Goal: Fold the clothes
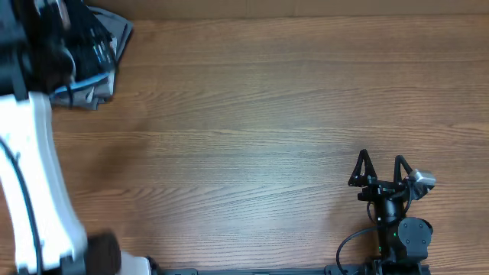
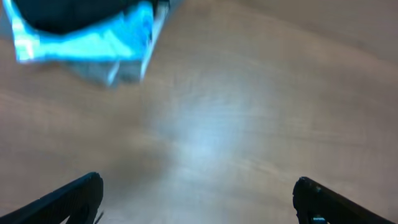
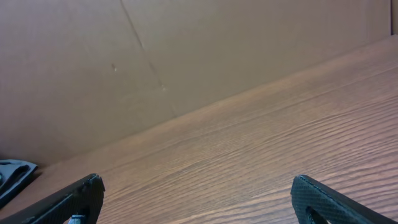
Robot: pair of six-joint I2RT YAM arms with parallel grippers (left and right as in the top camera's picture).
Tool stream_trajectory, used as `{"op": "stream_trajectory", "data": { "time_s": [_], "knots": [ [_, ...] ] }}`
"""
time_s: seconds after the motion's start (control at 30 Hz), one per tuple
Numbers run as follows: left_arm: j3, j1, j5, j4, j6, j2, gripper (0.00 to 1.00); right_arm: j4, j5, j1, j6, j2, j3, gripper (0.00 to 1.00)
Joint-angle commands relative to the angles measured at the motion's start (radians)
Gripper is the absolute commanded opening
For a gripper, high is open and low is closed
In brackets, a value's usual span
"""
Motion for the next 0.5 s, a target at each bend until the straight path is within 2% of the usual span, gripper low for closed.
{"op": "stream_trajectory", "data": {
  "time_s": [0.0,0.17,0.47],
  "knots": [
    [-0.200,-0.051,-0.049,0.024,0.030,-0.179,1.00,0.004,0.010,0.005,-0.001,-0.007,-0.010,1.00],
    [-0.500,-0.129,-0.045,0.249,0.035,-0.416,1.00,0.004,0.010,0.005,-0.001,-0.007,-0.010,1.00],
    [-1.264,-0.169,-0.034,0.952,0.066,-0.905,1.00,0.004,0.010,0.005,-0.001,-0.007,-0.010,1.00]
  ]
}}
